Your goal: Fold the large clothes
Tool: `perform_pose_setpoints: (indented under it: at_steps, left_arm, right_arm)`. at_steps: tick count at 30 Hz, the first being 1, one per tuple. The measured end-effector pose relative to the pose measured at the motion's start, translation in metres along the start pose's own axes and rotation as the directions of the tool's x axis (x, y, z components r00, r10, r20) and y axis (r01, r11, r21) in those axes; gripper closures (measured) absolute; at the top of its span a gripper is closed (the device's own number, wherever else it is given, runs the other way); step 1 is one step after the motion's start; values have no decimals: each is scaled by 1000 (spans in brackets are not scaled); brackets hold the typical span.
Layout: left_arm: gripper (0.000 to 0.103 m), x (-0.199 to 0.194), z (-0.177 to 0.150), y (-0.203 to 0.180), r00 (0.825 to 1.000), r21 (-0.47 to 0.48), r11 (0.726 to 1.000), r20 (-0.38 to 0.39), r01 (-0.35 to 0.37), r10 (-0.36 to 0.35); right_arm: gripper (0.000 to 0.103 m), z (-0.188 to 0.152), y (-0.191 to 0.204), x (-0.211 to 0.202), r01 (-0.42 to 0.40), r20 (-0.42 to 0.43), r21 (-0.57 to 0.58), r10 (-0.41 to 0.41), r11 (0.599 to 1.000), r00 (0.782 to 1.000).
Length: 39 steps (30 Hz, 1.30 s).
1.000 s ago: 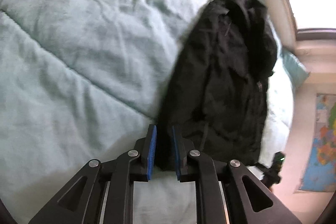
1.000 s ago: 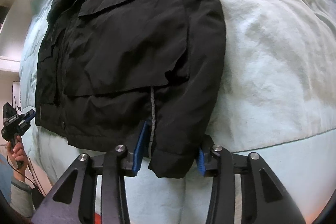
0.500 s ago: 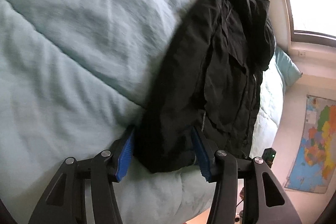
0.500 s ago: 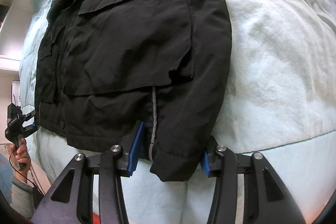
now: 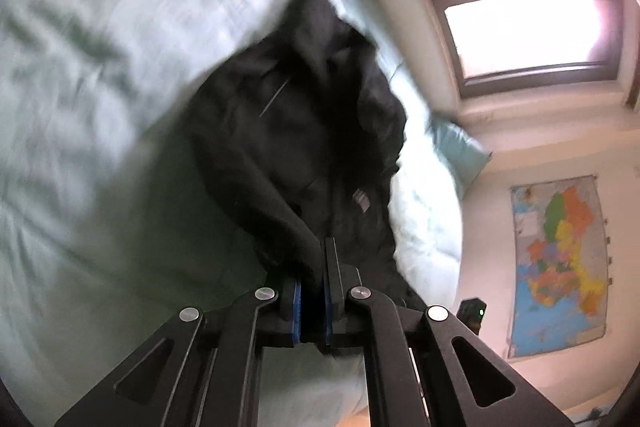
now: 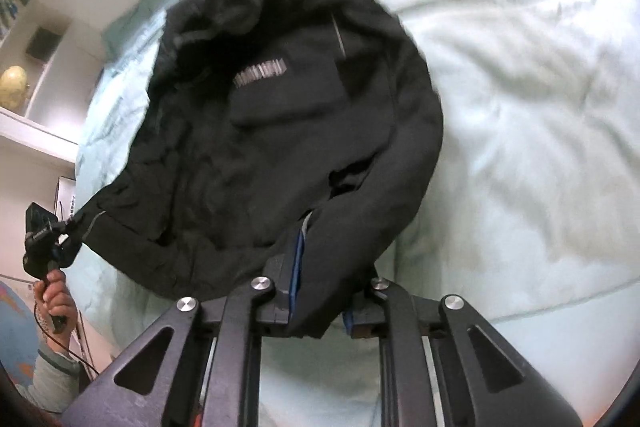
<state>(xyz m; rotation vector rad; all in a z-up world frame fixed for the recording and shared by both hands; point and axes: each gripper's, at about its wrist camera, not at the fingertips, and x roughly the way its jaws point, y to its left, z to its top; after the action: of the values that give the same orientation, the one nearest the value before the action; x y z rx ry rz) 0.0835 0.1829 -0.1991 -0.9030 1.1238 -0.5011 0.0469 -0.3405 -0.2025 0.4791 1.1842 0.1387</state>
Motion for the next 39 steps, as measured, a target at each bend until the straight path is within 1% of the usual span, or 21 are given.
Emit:
perform_pose_setpoints:
  at_steps: [2,6,9,10,12,14,15,16,17,20,22,24,27,29,32,33,34,36,37,39]
  left_arm:
    - [96,-1,17,-17,999,22,1000,31,12,-13]
    - [96,-6,57,-49,995,62,997,94,36,-42]
    - [95,-5,97,-73,988,77,996,143,40,-51]
    - [95,-1,115,-82,986,78,996,160,37,-49]
    - [95,11,145,-94,982,70,997,180,38,-50]
    - [95,27,177,-105,980,62,998,195,31,-42]
    - [95,37,194,-109,979,61,998,200,22,-34]
    - [95,47,208,-113,979,64,998,203,7,-20]
    - [95,61,226,-117,978,71,997,208,-23,8]
    - [95,102,271,-122,973,74,991,212,-107,89]
    - [95,129,296,-119,970,71,986,206,-148,131]
    - [94,160,319,-108,966,57,980,190,-190,176]
    - [94,200,335,-88,953,47,963,162,-267,256]
    - [94,223,341,-71,945,38,951,129,-306,299]
    - [94,256,344,-48,941,22,943,75,-331,329]
    - [94,264,343,-43,937,29,938,65,-346,344]
    - [93,269,343,-40,933,37,933,57,-359,357]
    - [93,271,343,-40,930,56,928,49,-367,365]
    - [93,268,344,-42,931,68,929,38,-365,363]
    - [91,256,347,-49,940,97,935,24,-342,341]
  right_arm:
    - [84,21,5,-16,-10,49,-10,10,1000,999]
    - [84,78,15,-45,-16,138,-41,22,999,990]
    - [84,123,22,-53,-2,180,-54,12,999,984]
    - [84,137,24,-54,1,188,-57,9,998,982]
    - [84,178,25,-52,8,207,-58,4,998,978]
    - [84,216,26,-44,16,216,-59,-3,998,976]
    - [84,230,27,-38,19,216,-58,-6,998,976]
    - [84,253,27,-28,27,213,-55,-15,998,977]
    - [84,267,25,-21,31,208,-52,-20,998,978]
    - [84,321,21,21,52,178,-23,-47,998,983]
    - [84,347,16,51,66,154,-2,-65,998,986]
    - [84,364,6,79,74,117,25,-76,997,990]
    - [83,380,-6,122,95,62,61,-98,994,993]
    - [83,381,-13,145,110,25,68,-112,992,993]
    - [83,378,-20,178,115,-29,73,-113,991,993]
    - [83,379,-20,187,118,-40,78,-115,990,993]
    - [82,382,-23,190,117,-47,81,-114,990,992]
    - [81,382,-27,189,100,-56,91,-95,991,994]
    - [80,382,-30,185,80,-57,98,-74,992,996]
    - [78,383,-35,173,26,-41,102,-22,994,999]
